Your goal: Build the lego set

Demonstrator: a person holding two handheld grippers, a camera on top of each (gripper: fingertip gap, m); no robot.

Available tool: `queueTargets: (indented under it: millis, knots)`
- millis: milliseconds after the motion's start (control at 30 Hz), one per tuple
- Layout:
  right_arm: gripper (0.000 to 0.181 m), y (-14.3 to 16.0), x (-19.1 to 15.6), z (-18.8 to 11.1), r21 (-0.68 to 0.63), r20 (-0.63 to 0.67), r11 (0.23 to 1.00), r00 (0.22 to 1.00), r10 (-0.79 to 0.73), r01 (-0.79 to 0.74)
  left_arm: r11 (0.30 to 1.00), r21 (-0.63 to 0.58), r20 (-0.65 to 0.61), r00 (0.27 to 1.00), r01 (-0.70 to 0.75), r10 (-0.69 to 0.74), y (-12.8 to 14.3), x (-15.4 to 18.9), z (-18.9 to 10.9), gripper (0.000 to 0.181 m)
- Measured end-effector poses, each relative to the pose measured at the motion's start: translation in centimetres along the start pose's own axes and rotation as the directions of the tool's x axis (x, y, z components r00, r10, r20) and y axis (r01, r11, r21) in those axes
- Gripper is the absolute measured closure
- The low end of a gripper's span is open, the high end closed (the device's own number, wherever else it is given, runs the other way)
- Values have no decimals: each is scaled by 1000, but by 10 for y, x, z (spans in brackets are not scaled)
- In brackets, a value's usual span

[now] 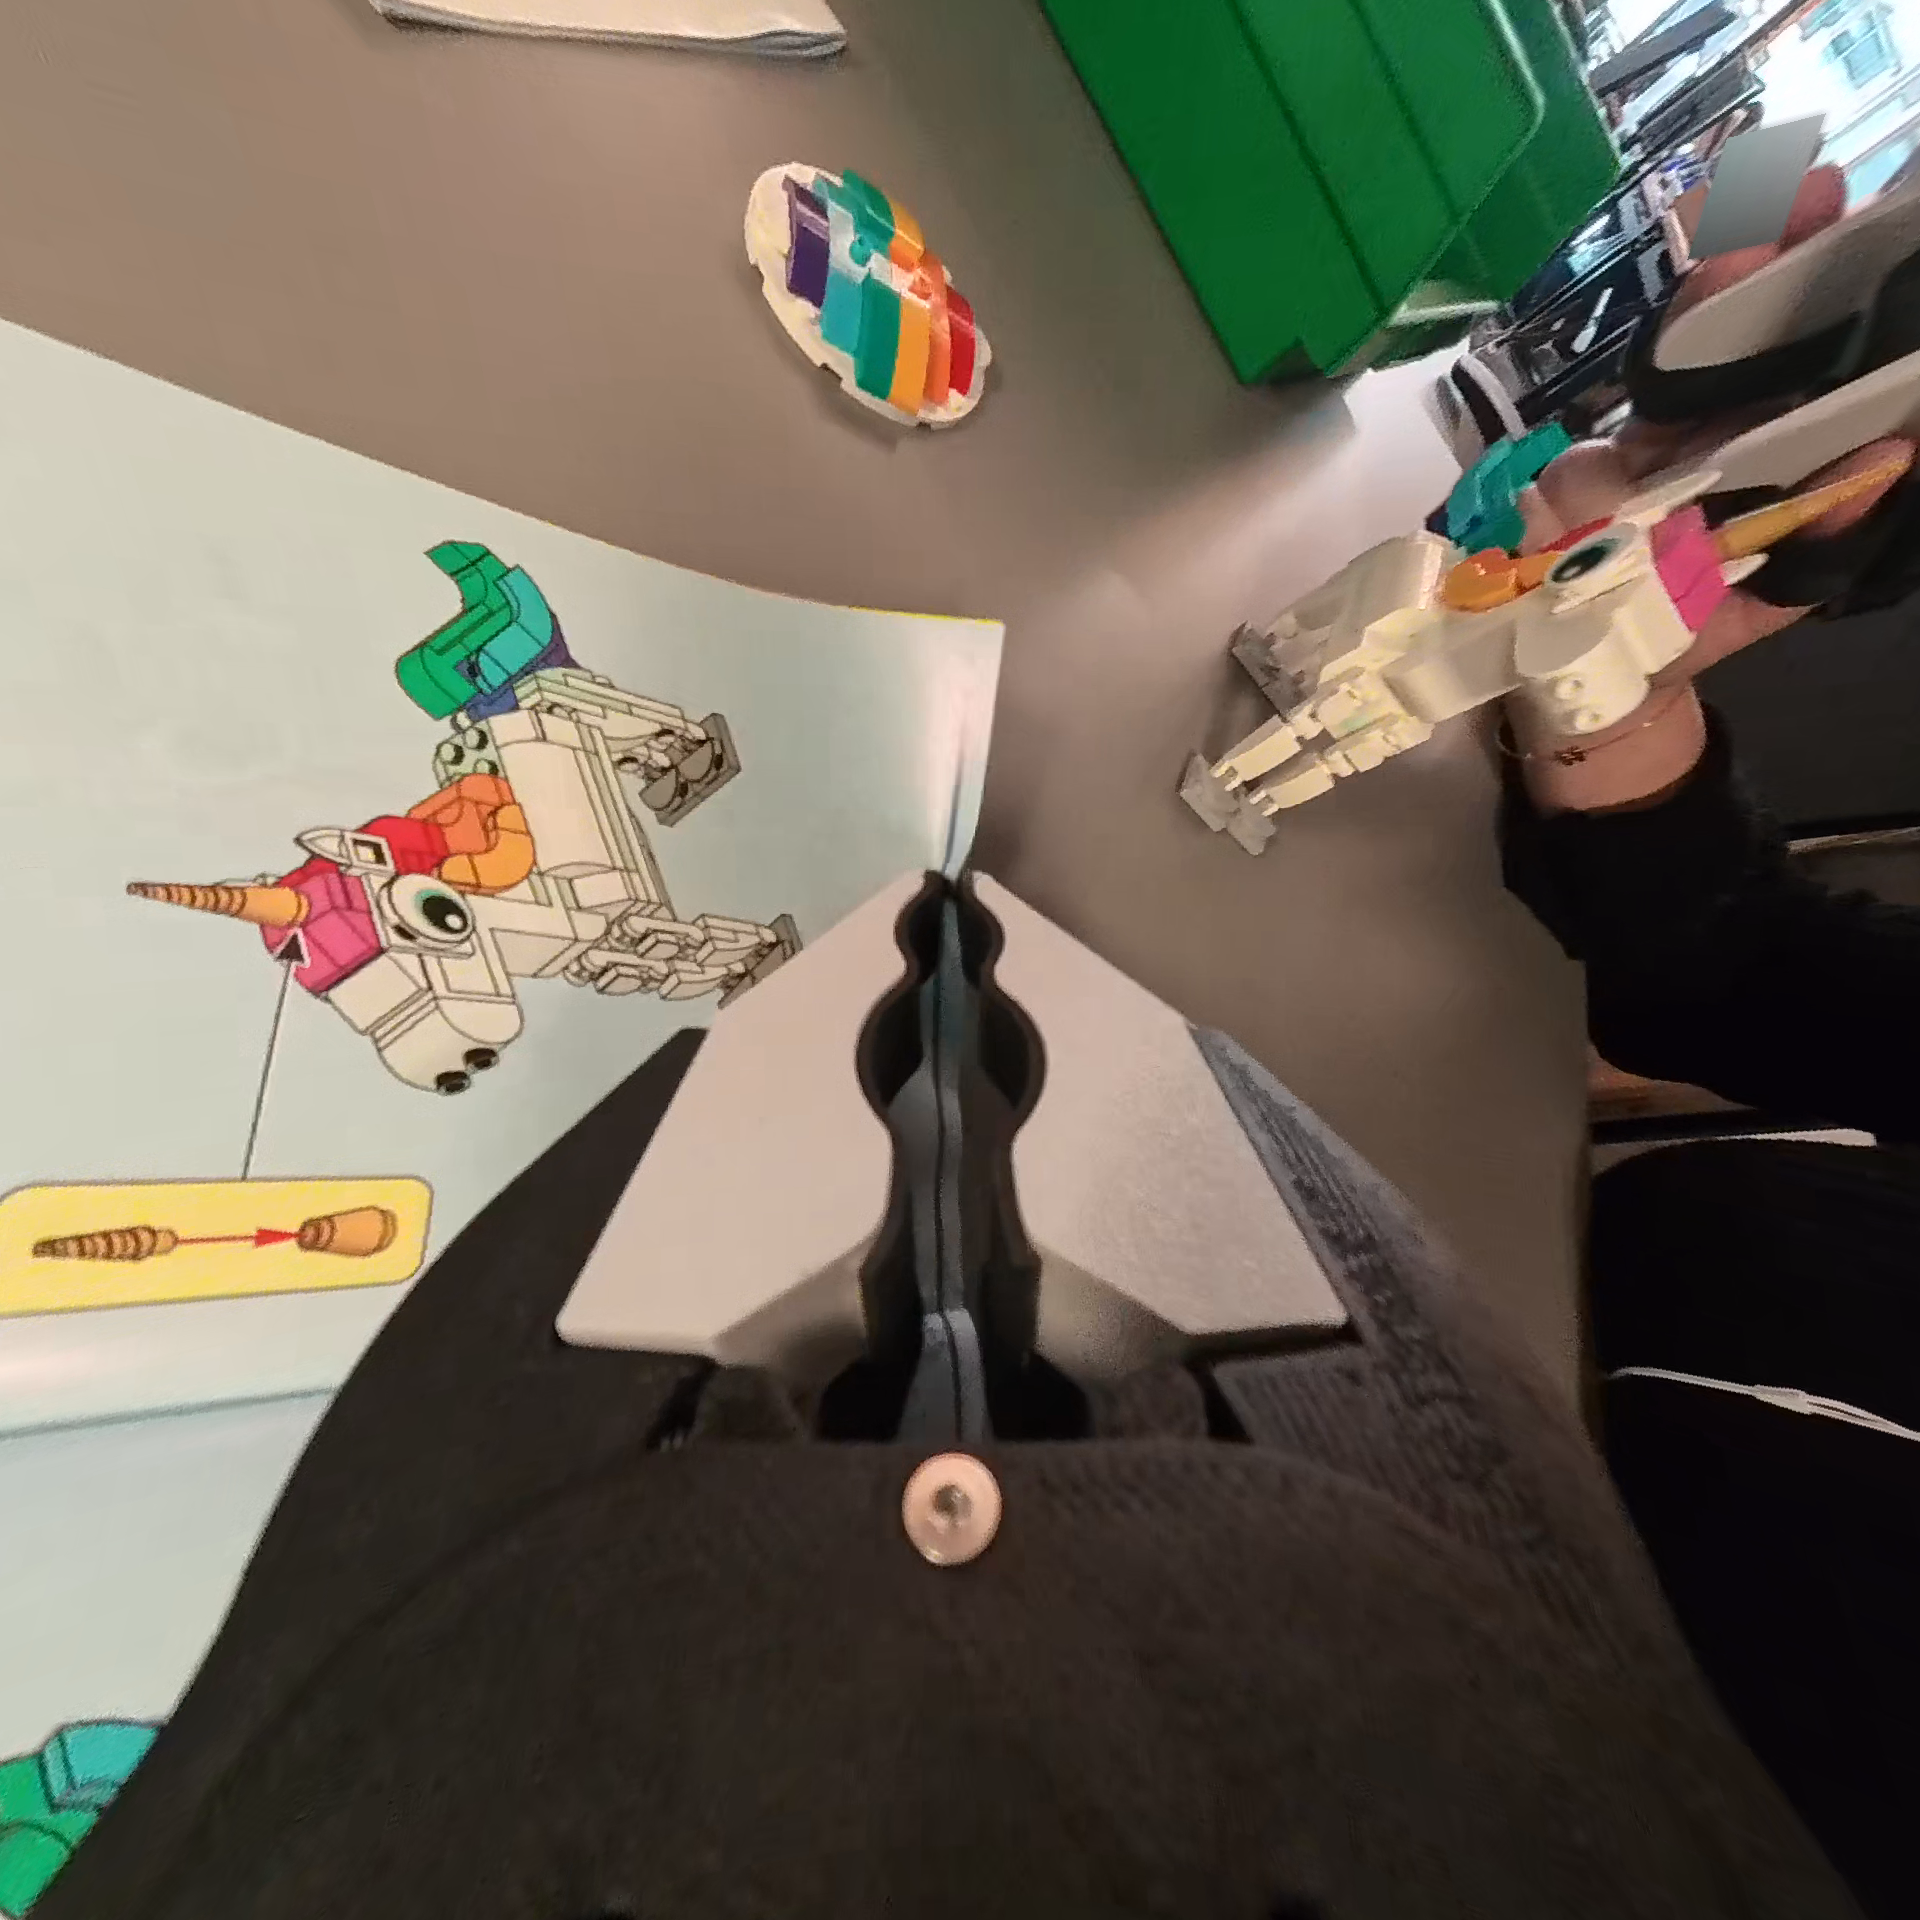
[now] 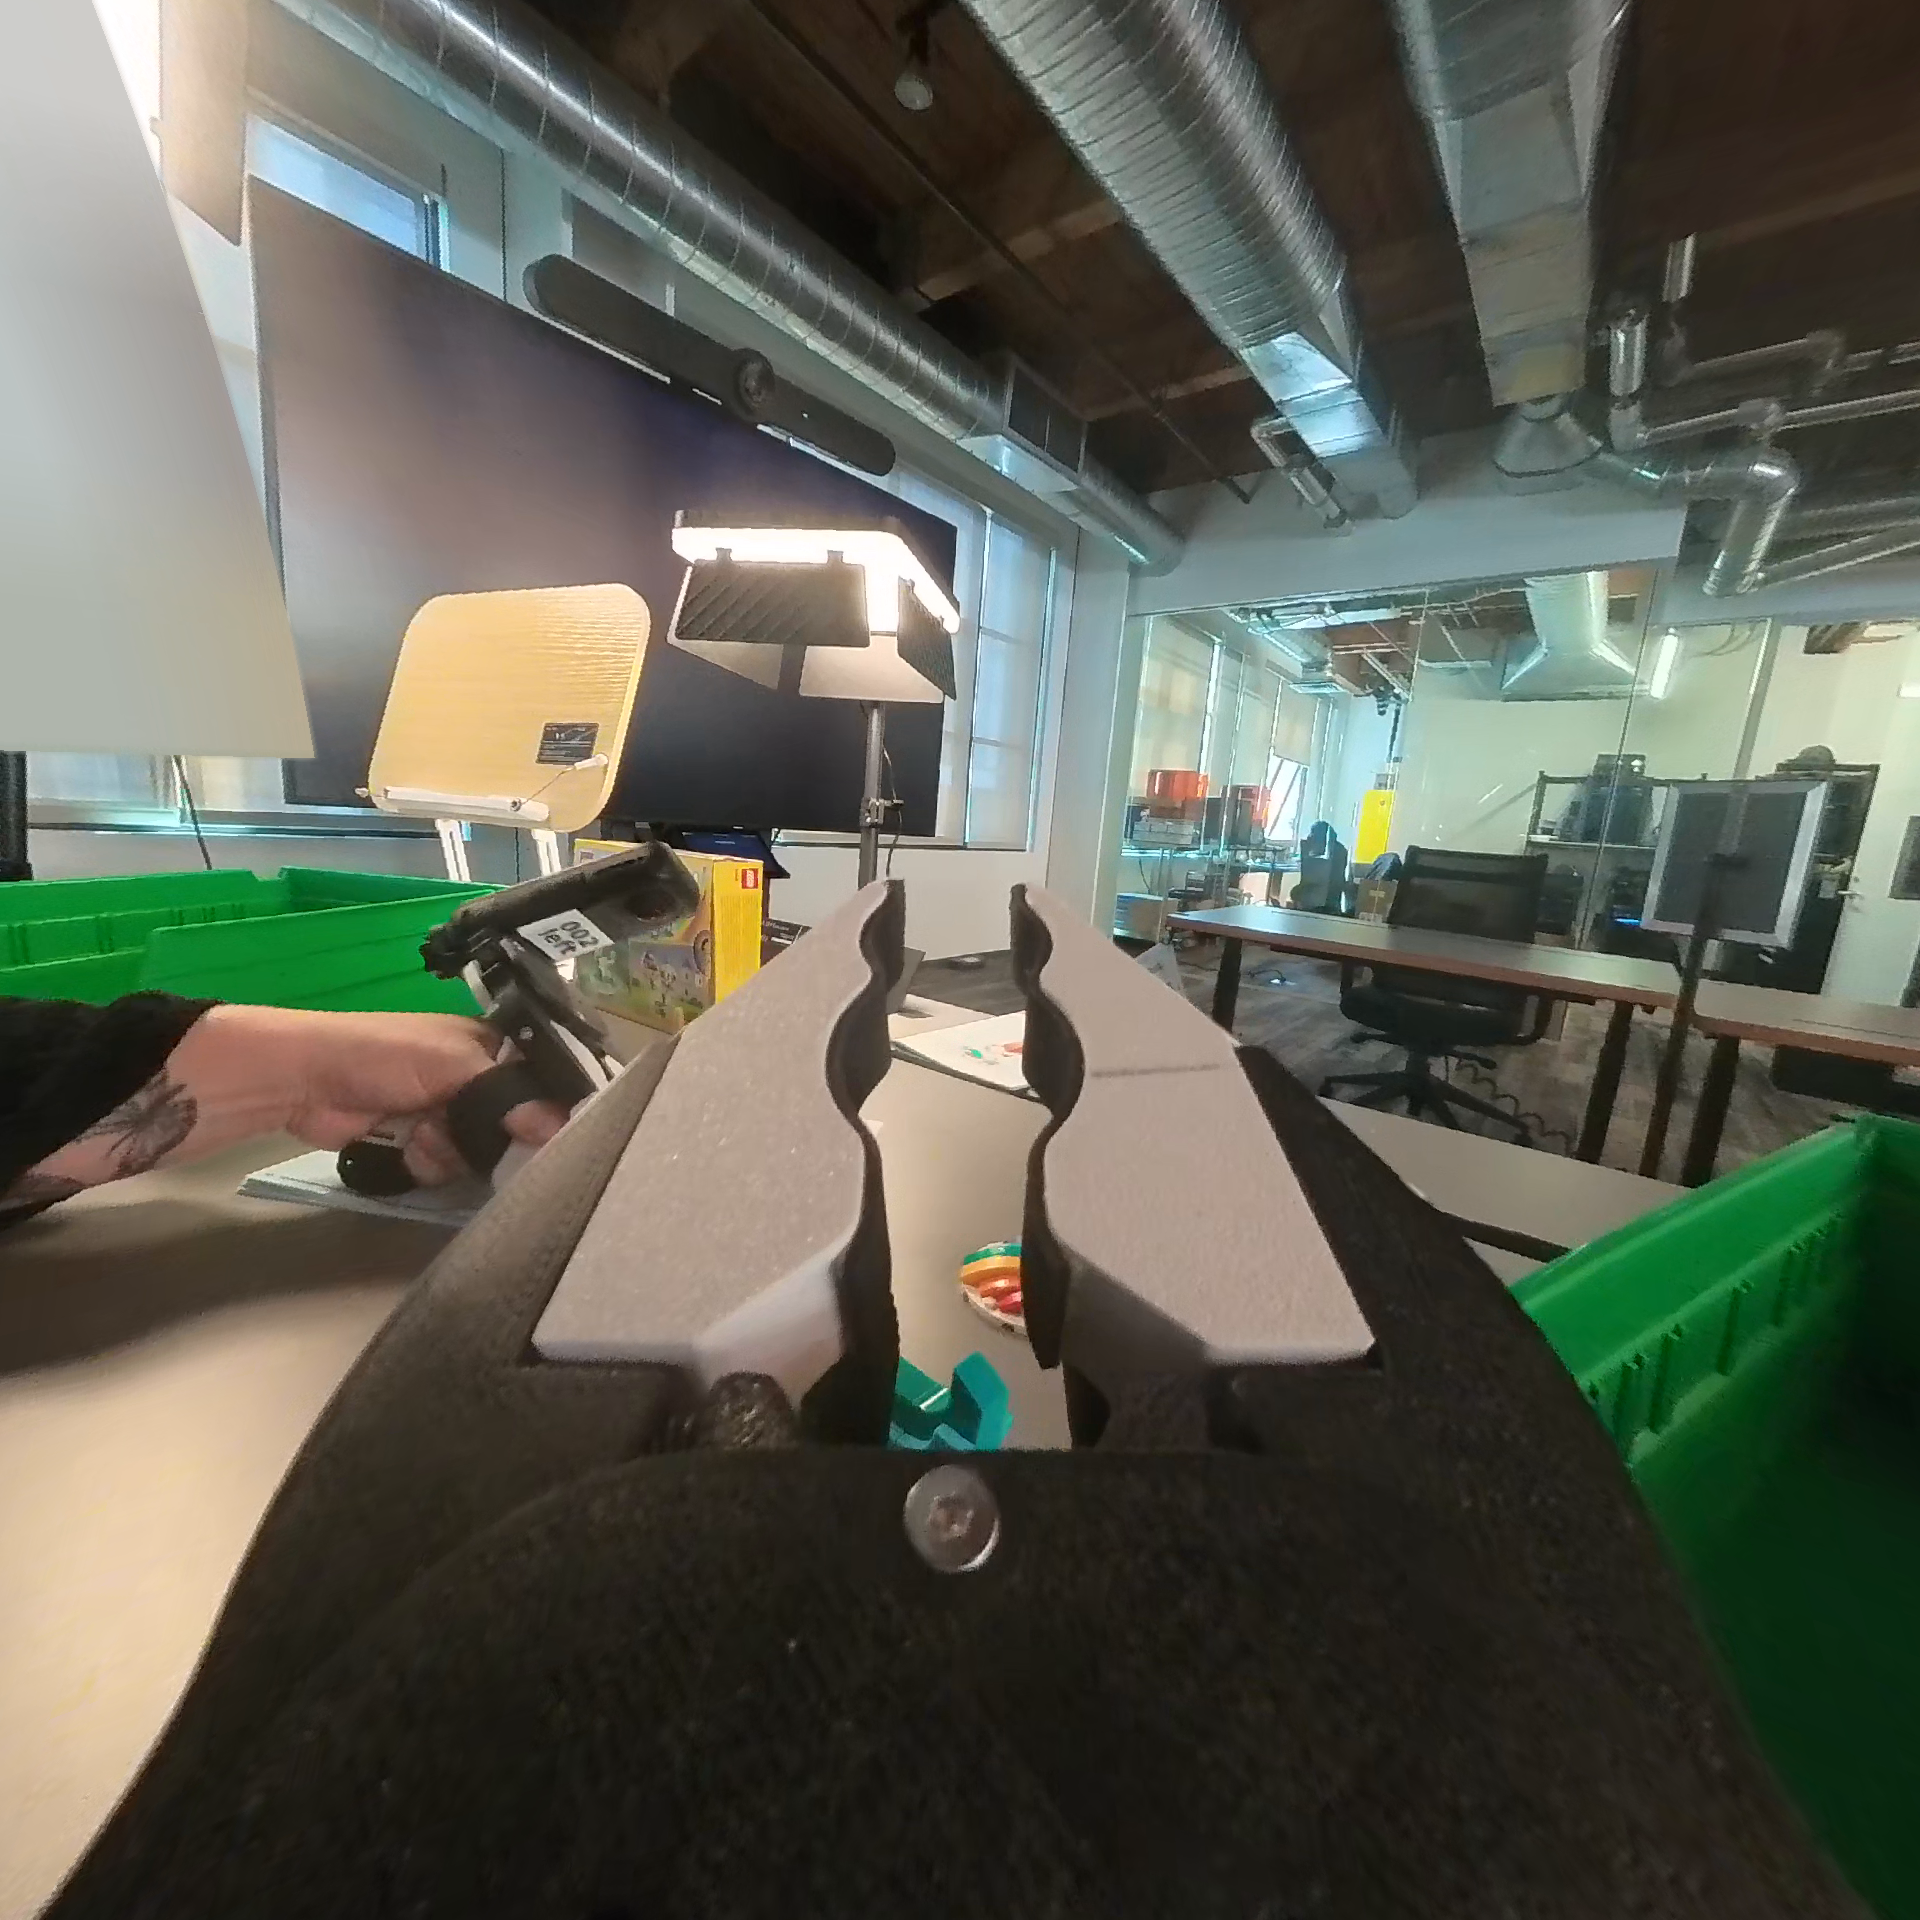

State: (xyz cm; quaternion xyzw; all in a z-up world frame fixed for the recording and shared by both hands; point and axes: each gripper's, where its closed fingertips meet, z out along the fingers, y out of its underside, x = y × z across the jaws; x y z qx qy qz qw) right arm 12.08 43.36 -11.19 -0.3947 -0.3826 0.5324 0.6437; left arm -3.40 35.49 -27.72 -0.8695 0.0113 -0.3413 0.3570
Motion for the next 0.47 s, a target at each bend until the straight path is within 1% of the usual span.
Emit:
queueTargets:
  millis: [33, 167, 333, 400, 467]
  knots:
    - [164, 0, 0, 0, -1, 1, 1000, 1000, 1, -1, 1000, -2, -15, 1000, 10, -11, 0, 1, 0, 179]
    - [164, 3, -1, 1, -9, 6, 1000, 1000, 3, -3, 999, -23, -68, 997, 41, -43, 3, 4, 0, 180]
    - [164, 6, -2, 2, -22, 10, 1000, 1000, 4, -4, 1000, -25, -46, 999, 5, -7, 3, 4, 0, 181]
    - [164, 7, -2, 2, -25, 11, 1000, 1000, 3, -2, 998, -22, -24, 998, -56, 55, 4, 7, 1, 178]
    - [164, 7, -2, 2, -26, 10, 1000, 1000, -1, 1, 984, -1, 83, 981, -178, 178, -1, 3, -1, 165]
